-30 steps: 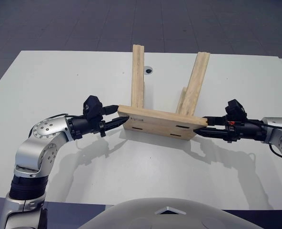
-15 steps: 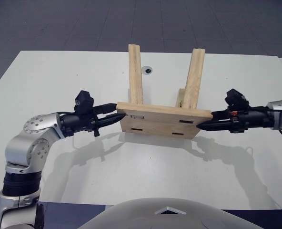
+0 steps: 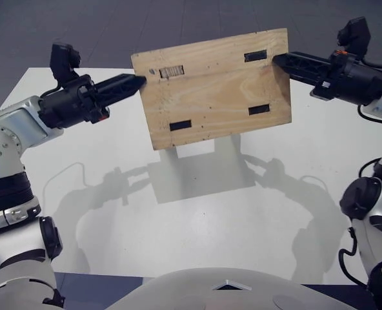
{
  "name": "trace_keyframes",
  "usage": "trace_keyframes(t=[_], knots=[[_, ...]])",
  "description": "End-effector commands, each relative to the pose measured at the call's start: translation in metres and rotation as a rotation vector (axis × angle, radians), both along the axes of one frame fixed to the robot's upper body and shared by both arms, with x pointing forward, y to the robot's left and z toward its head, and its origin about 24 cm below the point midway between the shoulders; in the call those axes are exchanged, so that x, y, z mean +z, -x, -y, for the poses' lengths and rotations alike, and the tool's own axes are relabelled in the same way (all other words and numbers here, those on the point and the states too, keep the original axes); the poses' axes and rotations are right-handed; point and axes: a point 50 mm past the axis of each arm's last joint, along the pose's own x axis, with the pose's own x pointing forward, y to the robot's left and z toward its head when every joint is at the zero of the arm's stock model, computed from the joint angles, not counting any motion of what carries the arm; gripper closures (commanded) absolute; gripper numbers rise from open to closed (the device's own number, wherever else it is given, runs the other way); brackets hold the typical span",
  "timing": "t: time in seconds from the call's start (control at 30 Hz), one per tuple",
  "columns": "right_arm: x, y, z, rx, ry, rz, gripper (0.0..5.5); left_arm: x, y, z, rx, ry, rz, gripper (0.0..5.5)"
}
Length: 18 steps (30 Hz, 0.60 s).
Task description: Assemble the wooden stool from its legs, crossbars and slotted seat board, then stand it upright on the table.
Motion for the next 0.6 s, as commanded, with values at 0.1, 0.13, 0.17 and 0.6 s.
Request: trace_keyframes(t=[0.1, 0.13, 0.17, 0.6], knots=[[-0.003, -0.016, -0.043, -0.178, -0.111, -0.124, 3.60, 0.052, -0.019, 0.024, -0.054, 0.126, 0.122, 3.94], [-0.001, -0.018, -0.044, -0.226, -0.130, -0.149, 3.60, 0.053, -0.023, 0.023, -0.028, 0.133, 0.118, 3.94], [0.001, -0.020, -0.046, -0.269, -0.143, -0.176, 3.60, 0.053, -0.027, 0.022, -0.002, 0.136, 0.107, 3.94], [0.047, -0.054, -0.106, -0.497, -0.450, -0.597, 4.81, 0.031, -0.110, 0.000, 0.513, 0.249, -0.274, 4.01]])
